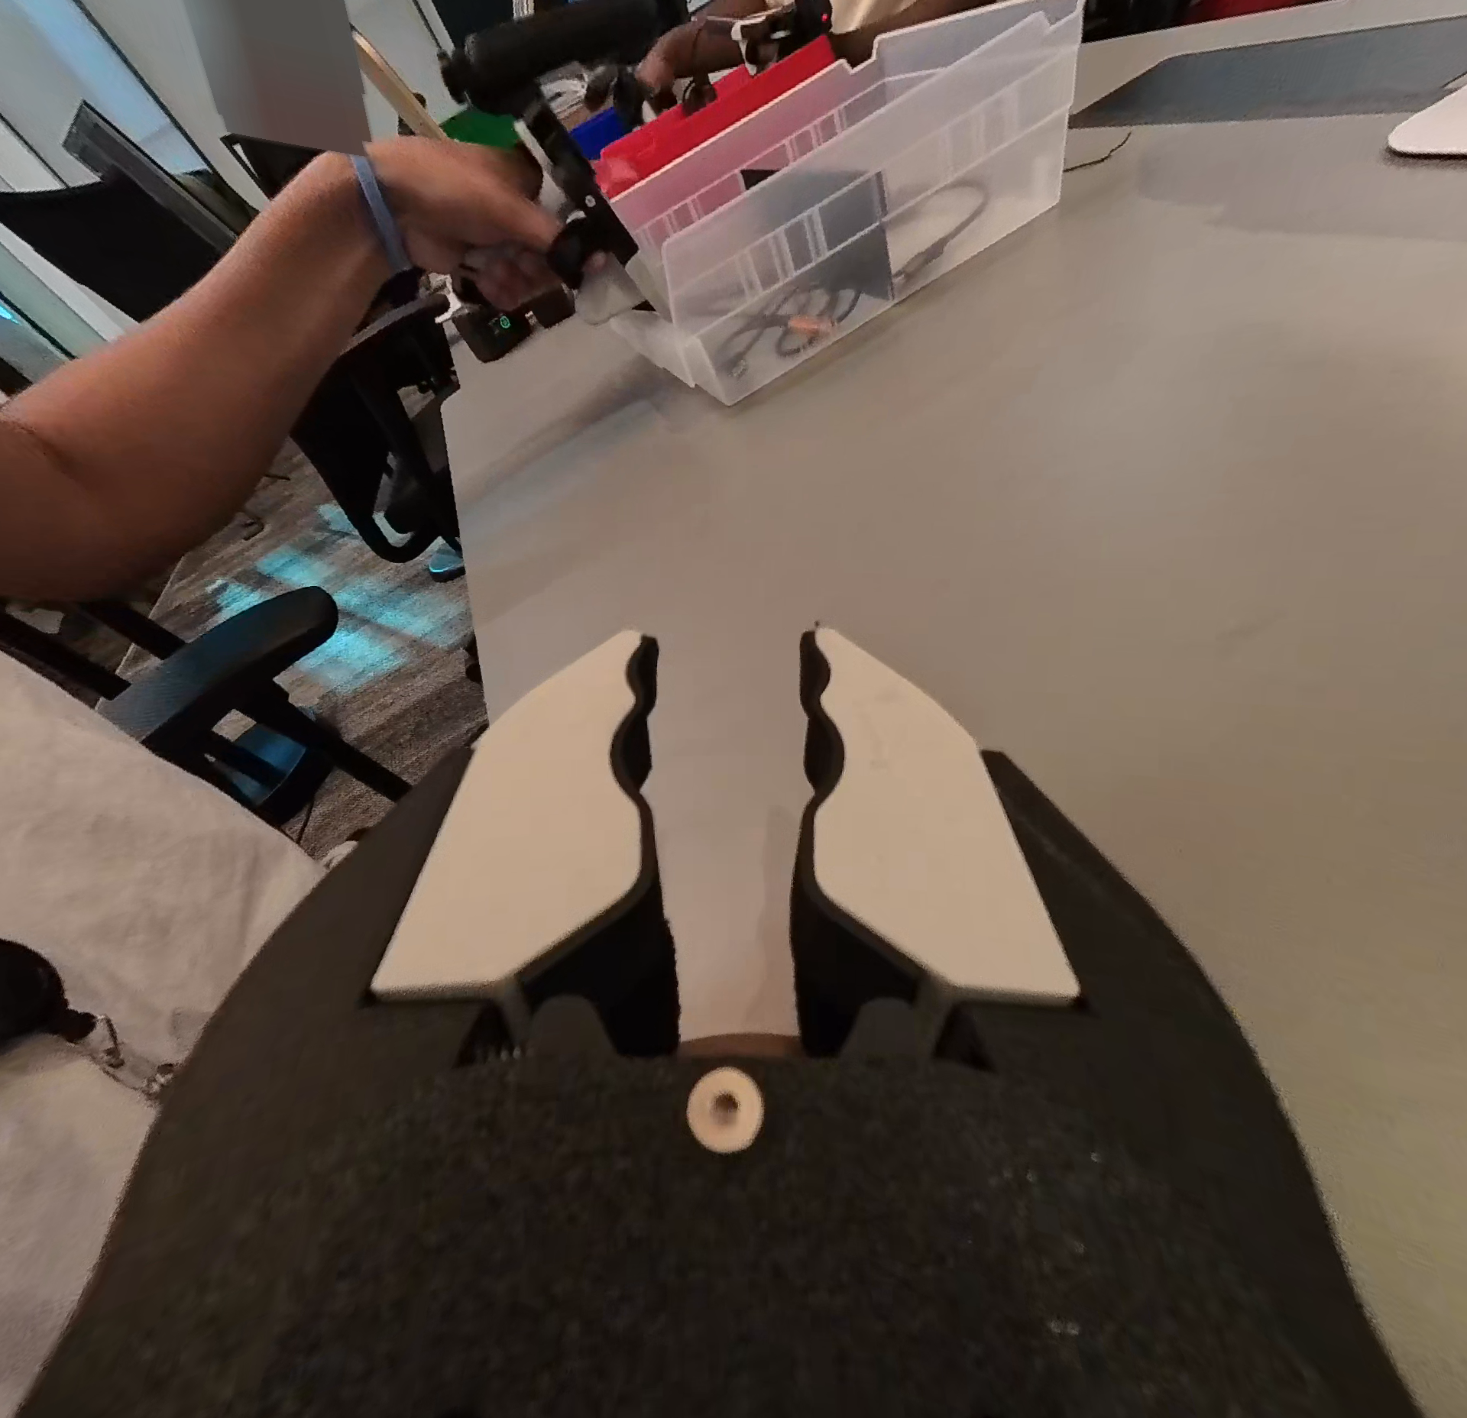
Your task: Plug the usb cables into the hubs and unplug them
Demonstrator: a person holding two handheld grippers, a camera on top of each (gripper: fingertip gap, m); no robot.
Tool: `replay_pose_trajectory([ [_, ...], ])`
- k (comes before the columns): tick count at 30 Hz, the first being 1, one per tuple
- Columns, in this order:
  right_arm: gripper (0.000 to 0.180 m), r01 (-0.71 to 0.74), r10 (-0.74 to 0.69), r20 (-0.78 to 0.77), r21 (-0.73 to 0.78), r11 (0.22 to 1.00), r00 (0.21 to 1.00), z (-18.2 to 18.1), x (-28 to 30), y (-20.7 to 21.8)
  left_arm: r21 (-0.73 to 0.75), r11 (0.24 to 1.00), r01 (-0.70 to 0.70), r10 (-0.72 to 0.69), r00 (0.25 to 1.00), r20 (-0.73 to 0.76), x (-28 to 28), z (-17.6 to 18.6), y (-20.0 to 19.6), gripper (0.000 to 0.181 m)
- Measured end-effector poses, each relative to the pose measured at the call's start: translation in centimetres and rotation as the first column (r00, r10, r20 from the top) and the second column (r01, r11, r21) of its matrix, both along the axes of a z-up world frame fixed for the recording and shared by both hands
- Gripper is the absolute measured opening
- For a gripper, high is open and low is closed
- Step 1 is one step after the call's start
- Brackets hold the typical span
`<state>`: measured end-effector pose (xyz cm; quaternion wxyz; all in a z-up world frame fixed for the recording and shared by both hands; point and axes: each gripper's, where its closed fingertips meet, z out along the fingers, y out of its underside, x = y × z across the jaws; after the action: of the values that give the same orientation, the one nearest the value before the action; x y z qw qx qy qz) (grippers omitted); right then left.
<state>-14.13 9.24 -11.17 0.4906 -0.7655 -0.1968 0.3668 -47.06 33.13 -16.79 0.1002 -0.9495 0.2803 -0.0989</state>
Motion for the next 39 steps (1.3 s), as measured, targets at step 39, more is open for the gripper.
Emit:
replay_pose_trajectory([
  [39,0.033,0.208,-0.202,-0.224,0.004,0.978,0.953,3.2,7.1,-0.3,0.590,0.753,0.290,-0.355,0.935,-0.005,30.4,-0.3,-21.7,0.015],
])
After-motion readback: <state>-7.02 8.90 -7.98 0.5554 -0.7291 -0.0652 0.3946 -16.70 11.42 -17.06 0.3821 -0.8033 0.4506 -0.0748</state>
